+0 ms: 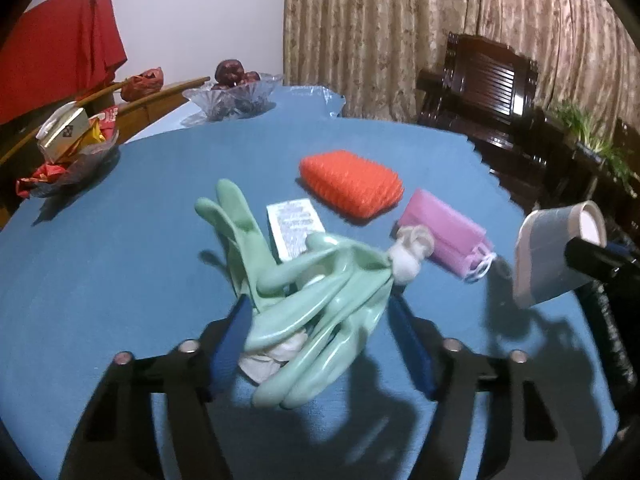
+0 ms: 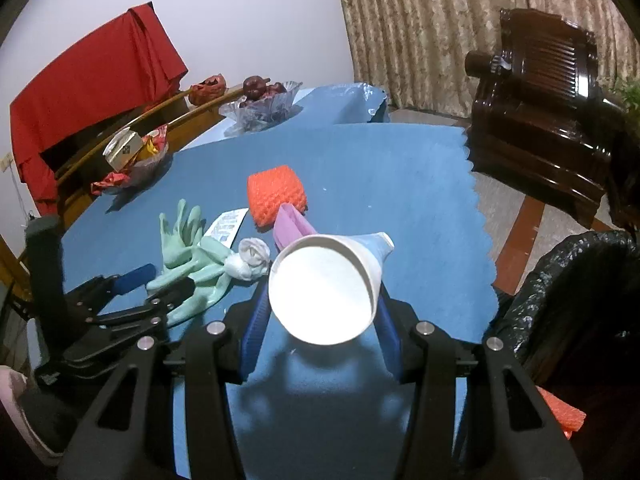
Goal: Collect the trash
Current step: 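Grasp the green rubber gloves with the left gripper while the right holds the cup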
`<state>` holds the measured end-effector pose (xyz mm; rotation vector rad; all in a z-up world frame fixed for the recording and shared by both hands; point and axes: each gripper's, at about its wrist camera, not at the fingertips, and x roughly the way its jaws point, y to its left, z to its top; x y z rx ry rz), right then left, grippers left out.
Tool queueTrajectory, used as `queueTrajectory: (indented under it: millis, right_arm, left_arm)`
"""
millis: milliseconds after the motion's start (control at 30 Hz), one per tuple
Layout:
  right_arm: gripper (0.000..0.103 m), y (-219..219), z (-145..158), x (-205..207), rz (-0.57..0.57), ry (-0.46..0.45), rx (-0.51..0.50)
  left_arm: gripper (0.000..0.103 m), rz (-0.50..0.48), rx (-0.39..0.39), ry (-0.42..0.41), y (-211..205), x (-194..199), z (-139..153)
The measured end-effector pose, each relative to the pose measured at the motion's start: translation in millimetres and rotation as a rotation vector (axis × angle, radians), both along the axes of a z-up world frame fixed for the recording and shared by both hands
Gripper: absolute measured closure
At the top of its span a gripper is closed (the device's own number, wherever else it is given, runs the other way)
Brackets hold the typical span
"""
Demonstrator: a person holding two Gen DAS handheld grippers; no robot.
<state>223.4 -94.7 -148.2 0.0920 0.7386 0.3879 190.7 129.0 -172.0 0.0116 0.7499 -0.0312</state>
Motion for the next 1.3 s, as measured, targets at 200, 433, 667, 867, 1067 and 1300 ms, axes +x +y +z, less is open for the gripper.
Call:
queueTrajectory:
  millis: [200, 433, 667, 867, 1067, 1300]
  right_arm:
    - [0.056, 2, -4, -1, 0.01, 0.011, -0.004]
    - [0.056, 2, -3, -4, 0.013, 0.01, -0.003]
    - [0.056, 1, -2, -6, 0.009, 0.011, -0.004]
    - [0.056, 4, -5, -5, 0.02, 0.019, -0.012]
    - [0.056, 9, -7, -3, 0.034, 0.023, -0.025]
    - [0.056, 8, -6, -3, 0.034, 0.022, -0.022]
  left_arm:
    - [0.092, 0.01, 0.002, -0.02, 3, -4, 5]
    - [0.103, -0.029, -0.047, -0.068, -4, -31, 27]
    - [0.086, -0.014, -0.035, -0.033, -5, -28, 17]
    - [0.039, 0.068, -0.051, -0.016, 20, -11, 9]
    - [0.06, 0.052, -0.087, 0.035, 28, 1, -7]
    - [0.08, 0.044, -0.105, 0.013, 12, -34, 4]
